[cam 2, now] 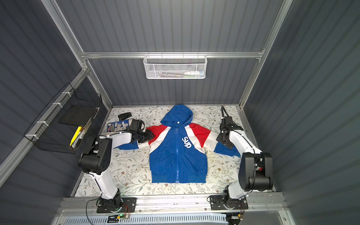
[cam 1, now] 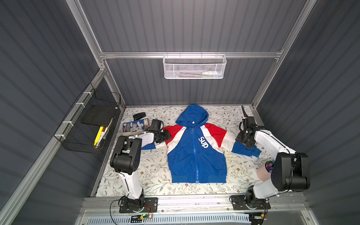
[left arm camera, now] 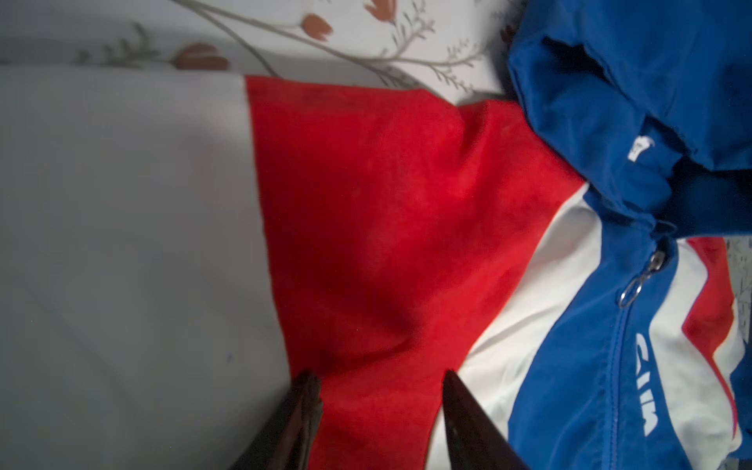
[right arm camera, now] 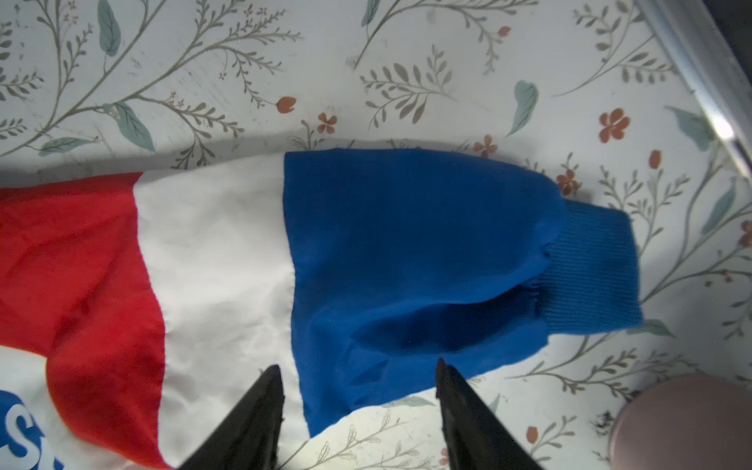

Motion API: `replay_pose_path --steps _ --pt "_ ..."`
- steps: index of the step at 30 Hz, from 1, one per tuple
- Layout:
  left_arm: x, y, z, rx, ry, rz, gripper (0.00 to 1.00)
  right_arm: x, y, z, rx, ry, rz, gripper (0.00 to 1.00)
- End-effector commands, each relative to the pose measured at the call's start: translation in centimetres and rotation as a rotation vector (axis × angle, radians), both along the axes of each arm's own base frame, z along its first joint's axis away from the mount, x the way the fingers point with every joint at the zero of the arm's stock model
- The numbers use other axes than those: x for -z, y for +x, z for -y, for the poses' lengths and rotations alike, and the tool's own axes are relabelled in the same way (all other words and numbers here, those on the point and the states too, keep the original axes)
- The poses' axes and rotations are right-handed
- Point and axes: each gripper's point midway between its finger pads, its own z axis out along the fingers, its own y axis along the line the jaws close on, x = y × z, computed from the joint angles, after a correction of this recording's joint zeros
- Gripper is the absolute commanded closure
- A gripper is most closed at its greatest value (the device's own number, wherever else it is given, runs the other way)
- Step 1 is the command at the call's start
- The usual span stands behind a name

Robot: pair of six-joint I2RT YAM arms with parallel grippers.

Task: Unzip the jacket
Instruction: Flatten out the jacket at the center of the board.

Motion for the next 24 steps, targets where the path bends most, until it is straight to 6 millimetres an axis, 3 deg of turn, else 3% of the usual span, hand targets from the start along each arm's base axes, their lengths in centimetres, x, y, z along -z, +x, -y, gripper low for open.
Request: replay_pose_path --steps 1,11,17,24 --pt "2.9 -2.3 -3.1 -0.073 0.065 -0.112 0.48 -0.4 -0.6 1.7 0.073 -0.01 -0.014 0.34" --pt "3.3 -2.9 -4.8 -0.111 0.112 -0.128 0.48 0.2 -2.9 4.8 0.126 -0.027 -0.139 0.31" --pt "2.2 -2.1 -4.2 -0.082 0.086 -0.082 0.48 0.9 -3.5 6.6 0.196 0.032 -0.153 0.33" --pt "0.6 -0.6 -4.0 -0.061 0.094 -0.017 0.47 2.5 -2.5 7.6 0.213 0.127 -0.133 0.36"
